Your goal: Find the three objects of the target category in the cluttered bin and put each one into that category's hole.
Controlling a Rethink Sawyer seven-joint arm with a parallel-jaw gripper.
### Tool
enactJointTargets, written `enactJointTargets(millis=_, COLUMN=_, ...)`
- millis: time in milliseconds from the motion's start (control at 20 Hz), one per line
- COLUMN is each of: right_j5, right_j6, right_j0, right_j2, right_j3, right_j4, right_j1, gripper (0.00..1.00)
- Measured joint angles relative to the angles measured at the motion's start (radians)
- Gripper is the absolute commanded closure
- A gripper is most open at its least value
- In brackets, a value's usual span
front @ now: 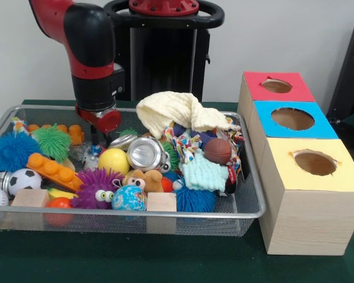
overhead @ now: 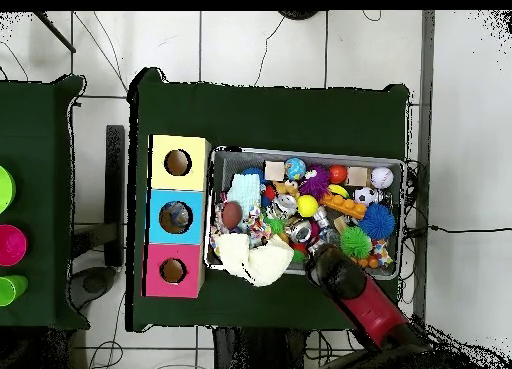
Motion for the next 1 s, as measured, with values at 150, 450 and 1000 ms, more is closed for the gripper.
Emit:
enactJointTargets(millis=150, right_j5=0.0, right_j6=0.0, right_j0=-0.013, right_j2=0.009, right_j3=0.001, right_j4=-0.011, right_j1=0.0, gripper=0.0)
enactJointTargets(millis=450, right_j5=-0.002, right_j6=0.0, right_j0=-0.017, right_j2=0.011, right_j3=-0.001, right_j4=-0.035, right_j1=-0.001, gripper=1.0)
enactJointTargets(millis=1000, right_j5=-0.009, right_j6=0.0, right_j0=-0.008, right_j2=0.02, right_j3=-0.009, right_j4=-0.052, right_j1=0.001, gripper=1.0)
